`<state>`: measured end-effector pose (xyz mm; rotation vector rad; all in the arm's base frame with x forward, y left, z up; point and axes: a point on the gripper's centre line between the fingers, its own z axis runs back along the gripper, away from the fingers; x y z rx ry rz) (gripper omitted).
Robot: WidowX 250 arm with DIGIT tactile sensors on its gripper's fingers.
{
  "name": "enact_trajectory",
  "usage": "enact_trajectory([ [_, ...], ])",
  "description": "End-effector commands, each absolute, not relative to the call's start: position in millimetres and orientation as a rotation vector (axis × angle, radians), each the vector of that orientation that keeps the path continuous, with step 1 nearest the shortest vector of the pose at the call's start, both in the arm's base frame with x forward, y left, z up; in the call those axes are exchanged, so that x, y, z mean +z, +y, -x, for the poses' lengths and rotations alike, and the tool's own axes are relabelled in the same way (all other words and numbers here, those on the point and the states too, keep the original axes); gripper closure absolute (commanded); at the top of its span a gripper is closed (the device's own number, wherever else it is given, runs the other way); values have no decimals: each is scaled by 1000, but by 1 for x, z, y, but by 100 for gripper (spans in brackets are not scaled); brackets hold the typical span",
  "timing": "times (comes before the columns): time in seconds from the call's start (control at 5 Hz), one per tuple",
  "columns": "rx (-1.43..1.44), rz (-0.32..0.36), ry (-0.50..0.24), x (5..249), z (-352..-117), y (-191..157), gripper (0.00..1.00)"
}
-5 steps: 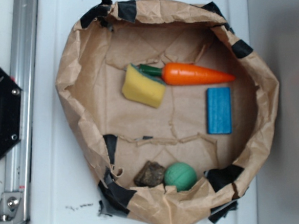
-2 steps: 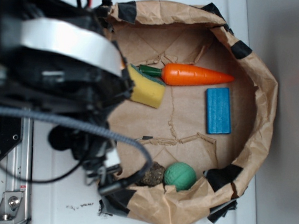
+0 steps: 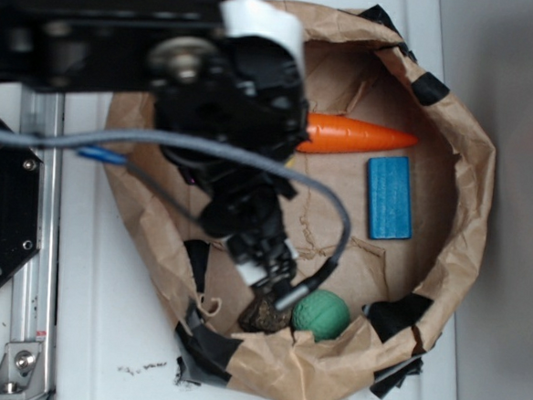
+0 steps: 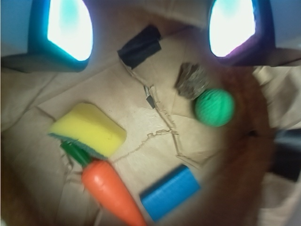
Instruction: Grab the rock.
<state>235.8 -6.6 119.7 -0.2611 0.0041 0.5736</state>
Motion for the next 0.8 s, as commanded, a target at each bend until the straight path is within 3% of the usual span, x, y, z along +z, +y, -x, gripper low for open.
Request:
enact_trajectory([
  [0.0, 544, 191, 48, 82, -262, -29, 0],
  [0.4, 484, 225, 106, 70, -248, -68, 0],
  [0.6, 444, 241, 93, 65, -244, -76, 0],
])
